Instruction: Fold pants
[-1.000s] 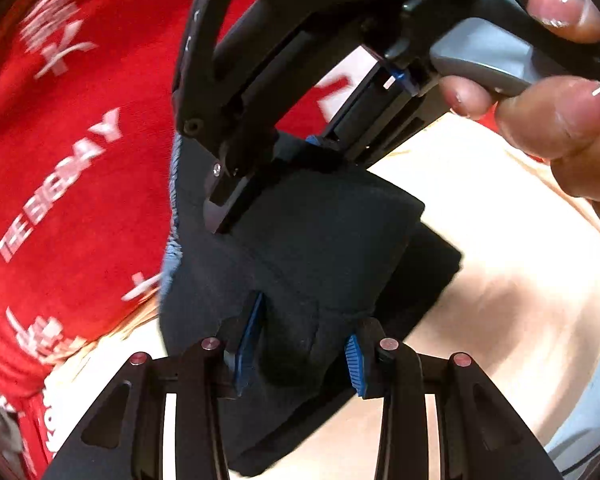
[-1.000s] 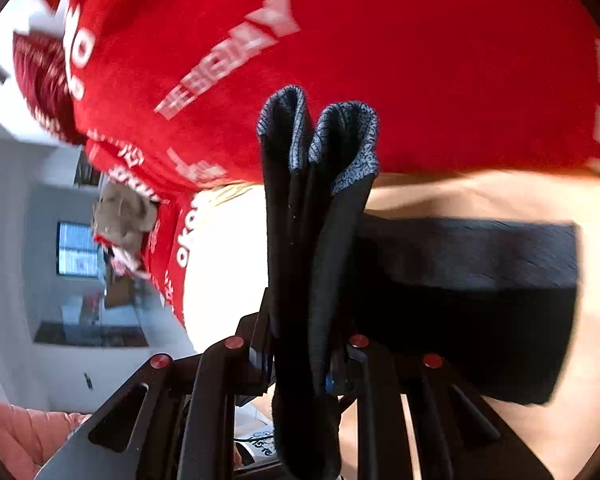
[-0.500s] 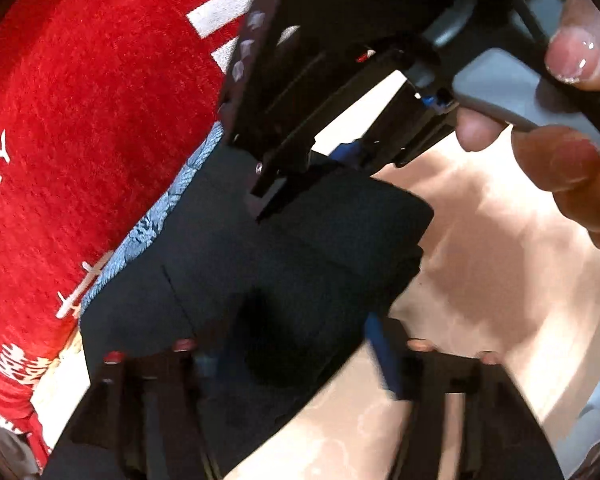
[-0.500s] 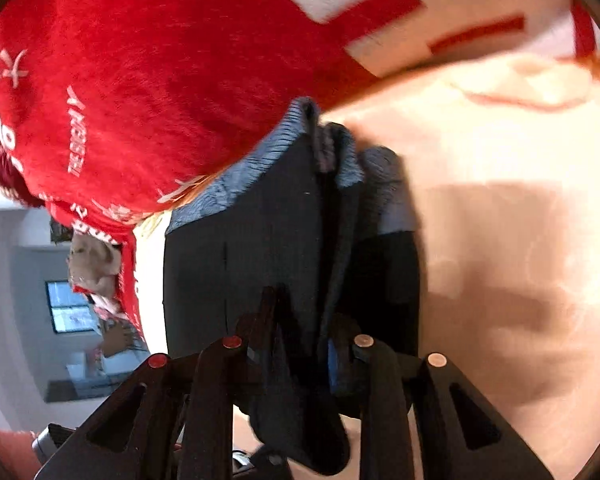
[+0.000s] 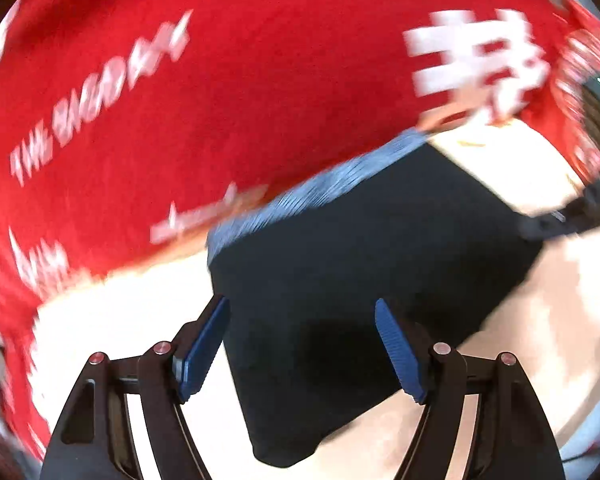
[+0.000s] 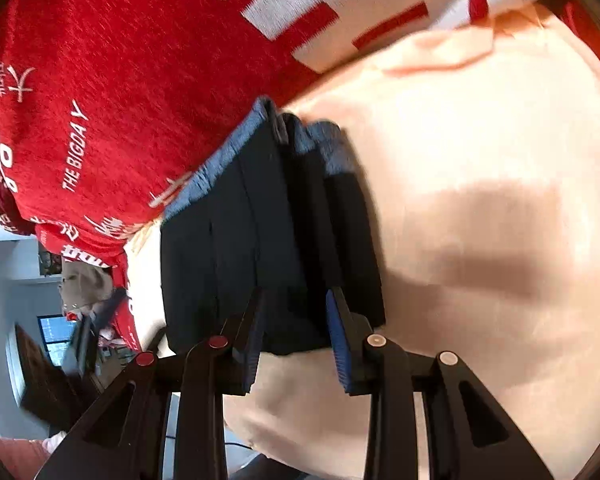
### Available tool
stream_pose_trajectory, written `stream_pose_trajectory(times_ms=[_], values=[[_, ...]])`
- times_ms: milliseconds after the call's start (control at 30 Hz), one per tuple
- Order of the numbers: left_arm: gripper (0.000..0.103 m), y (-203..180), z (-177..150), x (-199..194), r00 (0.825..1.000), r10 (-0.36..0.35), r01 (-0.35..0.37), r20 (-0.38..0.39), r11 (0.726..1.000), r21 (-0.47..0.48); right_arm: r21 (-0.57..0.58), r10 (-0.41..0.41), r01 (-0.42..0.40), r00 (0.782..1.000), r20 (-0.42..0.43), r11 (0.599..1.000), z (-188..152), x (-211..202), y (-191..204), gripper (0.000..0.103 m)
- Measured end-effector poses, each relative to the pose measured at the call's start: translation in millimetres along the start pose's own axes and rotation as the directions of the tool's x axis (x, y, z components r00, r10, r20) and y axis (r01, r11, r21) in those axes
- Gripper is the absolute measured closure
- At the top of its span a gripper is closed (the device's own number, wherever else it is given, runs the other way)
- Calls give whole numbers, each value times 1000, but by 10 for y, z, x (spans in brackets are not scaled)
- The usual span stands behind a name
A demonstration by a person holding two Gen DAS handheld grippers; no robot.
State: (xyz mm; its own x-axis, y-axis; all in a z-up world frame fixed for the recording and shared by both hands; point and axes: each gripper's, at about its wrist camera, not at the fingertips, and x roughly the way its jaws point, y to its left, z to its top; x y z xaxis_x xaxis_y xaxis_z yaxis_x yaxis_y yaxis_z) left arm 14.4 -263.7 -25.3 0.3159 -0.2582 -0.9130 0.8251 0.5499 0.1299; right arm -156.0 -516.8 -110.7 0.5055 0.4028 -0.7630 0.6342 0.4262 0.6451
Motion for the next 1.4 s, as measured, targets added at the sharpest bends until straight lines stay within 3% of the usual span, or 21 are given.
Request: stream_pose_trajectory(times_ms=[67, 167, 267, 467, 567, 667, 767, 933, 1033, 1200, 1400], values=[[27, 168, -61, 103, 997, -38, 29, -74, 993, -111, -8, -28, 28, 999, -21, 1000, -31, 78, 25, 71], [27, 294, -317, 280, 982, -100, 65, -158, 974, -215, -49, -75, 75, 997, -1, 996, -104, 52, 77, 85], [26, 298, -483, 369, 976, -137, 90, -168, 961, -263, -85, -107, 104, 994, -25, 991, -197, 53, 48, 89], [12, 229, -510, 402, 975, -131, 84, -179, 965, -248, -136, -223, 215, 974, -47, 967, -284, 89, 116, 88], [12, 220, -523, 408, 971, -146, 96, -191, 963, -251, -182, -319, 311, 948, -12, 933, -302, 15, 304, 87], [12, 201, -536, 399, 971, -143, 94, -191, 965, -245, -245, -351, 350, 936, 42, 904, -346, -63, 532, 87], [12, 205, -536, 385, 971, -141, 90, -195, 964, -251, -272, -338, 344, 938, 70, 899, -341, -36, 731, 87], [12, 274, -437, 496, 966, -155, 100, -205, 962, -256, -310, -337, 334, 940, 46, 890, -313, 219, 903, 86], [12, 307, -424, 501, 965, -171, 120, -199, 962, -247, -321, -372, 359, 928, 23, 877, -310, 394, 884, 78], [12, 330, -416, 519, 963, -176, 130, -203, 967, -221, -297, -357, 342, 934, 2, 892, -295, 436, 785, 77], [12, 401, -411, 526, 953, -198, 145, -230, 963, -227, -308, -376, 355, 927, -9, 883, -309, 418, 814, 77]])
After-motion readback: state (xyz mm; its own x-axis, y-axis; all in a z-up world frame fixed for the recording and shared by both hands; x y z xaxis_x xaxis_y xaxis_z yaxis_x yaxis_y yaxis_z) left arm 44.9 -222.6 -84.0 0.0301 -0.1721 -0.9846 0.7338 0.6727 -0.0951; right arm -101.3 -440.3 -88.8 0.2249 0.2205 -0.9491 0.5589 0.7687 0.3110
